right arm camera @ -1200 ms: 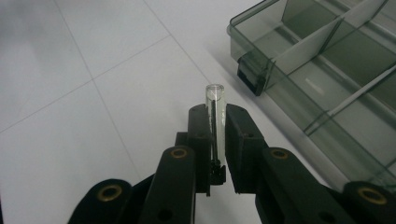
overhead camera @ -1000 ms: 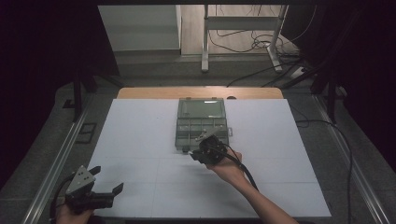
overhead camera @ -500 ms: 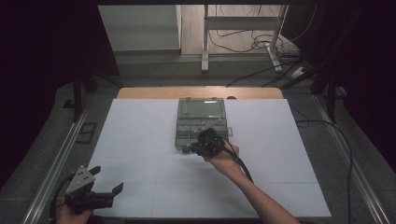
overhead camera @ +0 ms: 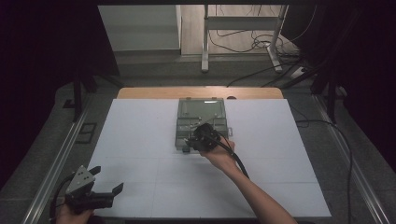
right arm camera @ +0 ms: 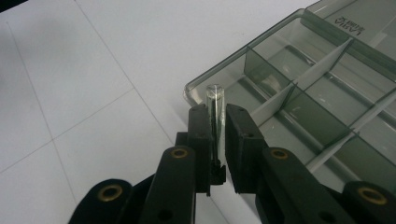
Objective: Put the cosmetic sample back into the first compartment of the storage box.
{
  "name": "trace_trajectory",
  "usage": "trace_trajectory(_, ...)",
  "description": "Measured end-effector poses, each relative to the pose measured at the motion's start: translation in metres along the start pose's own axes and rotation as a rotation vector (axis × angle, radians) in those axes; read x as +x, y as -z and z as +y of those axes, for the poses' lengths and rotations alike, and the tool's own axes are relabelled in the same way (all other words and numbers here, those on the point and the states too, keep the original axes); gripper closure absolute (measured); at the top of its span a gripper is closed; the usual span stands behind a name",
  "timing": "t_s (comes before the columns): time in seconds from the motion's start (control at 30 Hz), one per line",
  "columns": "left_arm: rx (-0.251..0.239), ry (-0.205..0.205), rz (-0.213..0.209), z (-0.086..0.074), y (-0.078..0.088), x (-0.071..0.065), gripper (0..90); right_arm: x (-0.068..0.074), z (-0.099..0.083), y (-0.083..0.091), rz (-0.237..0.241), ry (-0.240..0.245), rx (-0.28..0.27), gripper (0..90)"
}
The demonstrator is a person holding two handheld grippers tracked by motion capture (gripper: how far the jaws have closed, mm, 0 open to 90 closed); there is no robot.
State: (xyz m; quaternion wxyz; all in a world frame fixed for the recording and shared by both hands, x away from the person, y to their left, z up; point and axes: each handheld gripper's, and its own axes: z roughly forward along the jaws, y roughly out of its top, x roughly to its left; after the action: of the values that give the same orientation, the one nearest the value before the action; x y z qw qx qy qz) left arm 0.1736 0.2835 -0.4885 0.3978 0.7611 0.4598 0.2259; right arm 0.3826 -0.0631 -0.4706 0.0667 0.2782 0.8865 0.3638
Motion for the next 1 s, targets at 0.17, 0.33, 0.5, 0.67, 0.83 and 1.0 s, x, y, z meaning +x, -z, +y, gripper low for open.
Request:
trace_trajectory(0.17,0.0,0.002,-0.002,0.0,0.0,0.0,0.5,-0.004,0.004,-0.004,-0.007,-0.003,-0.003,80.3)
trace_trajectory(0.33,0.002,0.0,-0.003,0.0,0.0,0.0,0.5,-0.008,0.009,-0.008,-0.018,-0.01,-0.009,80.3)
trace_trajectory(0.5,0.004,-0.004,-0.002,0.0,0.0,0.0,0.5,-0.012,0.012,-0.013,-0.028,-0.017,-0.009,80.3)
trace_trajectory(0.67,0.004,-0.004,-0.002,0.0,0.0,0.0,0.5,-0.015,0.017,-0.017,-0.039,-0.024,-0.01,80.3)
trace_trajectory(0.83,0.005,-0.004,-0.004,0.0,0.0,0.0,0.5,-0.019,0.021,-0.021,-0.051,-0.027,-0.011,80.3)
trace_trajectory(1.0,0.004,0.0,-0.005,0.0,0.0,0.0,0.5,-0.023,0.025,-0.024,-0.058,-0.039,-0.015,80.3)
